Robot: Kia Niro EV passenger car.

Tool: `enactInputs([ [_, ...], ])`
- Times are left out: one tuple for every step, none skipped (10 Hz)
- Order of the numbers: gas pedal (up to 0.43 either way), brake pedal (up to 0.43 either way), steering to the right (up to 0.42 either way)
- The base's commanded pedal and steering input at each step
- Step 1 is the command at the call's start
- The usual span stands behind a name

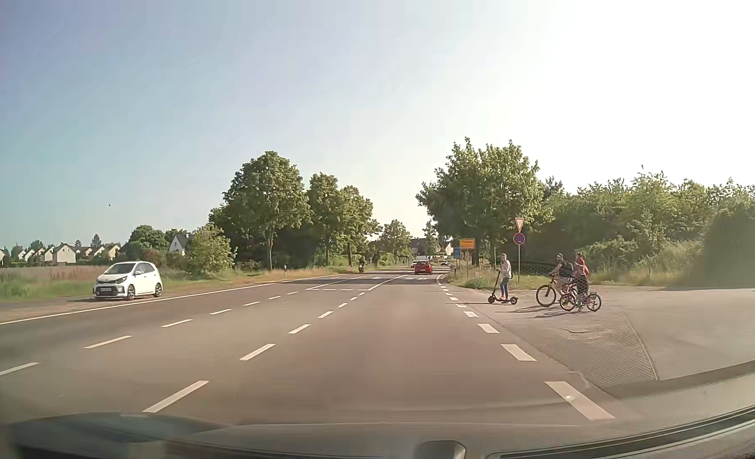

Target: Follow the waypoints while adhering to traffic rules and regulations

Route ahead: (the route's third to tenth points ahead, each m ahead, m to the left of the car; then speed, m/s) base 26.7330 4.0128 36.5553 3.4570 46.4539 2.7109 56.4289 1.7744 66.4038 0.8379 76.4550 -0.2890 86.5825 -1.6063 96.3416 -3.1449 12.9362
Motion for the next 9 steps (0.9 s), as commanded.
enactInputs([
  [0.039, 0.03, 0.004],
  [0.039, 0.03, 0.002],
  [0.047, 0.03, 0.0],
  [0.047, 0.03, 0.0],
  [0.047, 0.03, 0.001],
  [0.047, 0.03, 0.001],
  [0.047, 0.03, 0.001],
  [0.047, 0.03, 0.001],
  [0.047, 0.03, 0.002],
])
